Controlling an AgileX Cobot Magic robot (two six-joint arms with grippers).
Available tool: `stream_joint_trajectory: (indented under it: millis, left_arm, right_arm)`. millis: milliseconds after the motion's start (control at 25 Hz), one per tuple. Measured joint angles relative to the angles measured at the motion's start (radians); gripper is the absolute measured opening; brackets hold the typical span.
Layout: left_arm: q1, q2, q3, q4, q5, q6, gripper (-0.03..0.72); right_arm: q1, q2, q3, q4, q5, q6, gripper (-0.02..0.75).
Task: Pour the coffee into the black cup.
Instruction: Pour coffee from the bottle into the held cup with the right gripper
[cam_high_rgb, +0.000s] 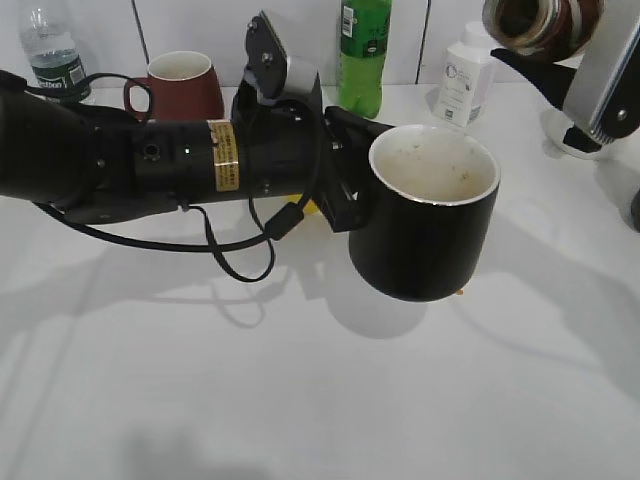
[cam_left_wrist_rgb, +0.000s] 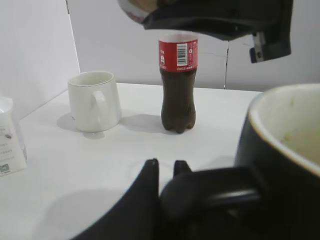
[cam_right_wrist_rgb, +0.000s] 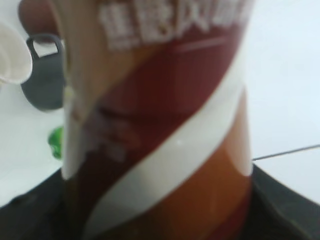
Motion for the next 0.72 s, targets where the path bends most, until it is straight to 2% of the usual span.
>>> stream_joint_trajectory:
  millis: [240, 520, 720]
  left_arm:
    - [0.0, 0.0, 0.0, 0.01, 0.0, 0.0, 0.055]
    - [0.0, 0.0, 0.0, 0.047, -0.016, 0.0, 0.055]
    - [-0.001, 0.0, 0.0, -0.016, -0.017, 0.0, 0.055]
  right_arm:
    - [0.0, 0.0, 0.0, 0.0, 0.024, -0.11, 0.529]
    - [0.0, 0.0, 0.0, 0.0, 0.051, -0.146, 0.529]
    - [0.0, 0.0, 0.0, 0.0, 0.053, -0.172, 0.529]
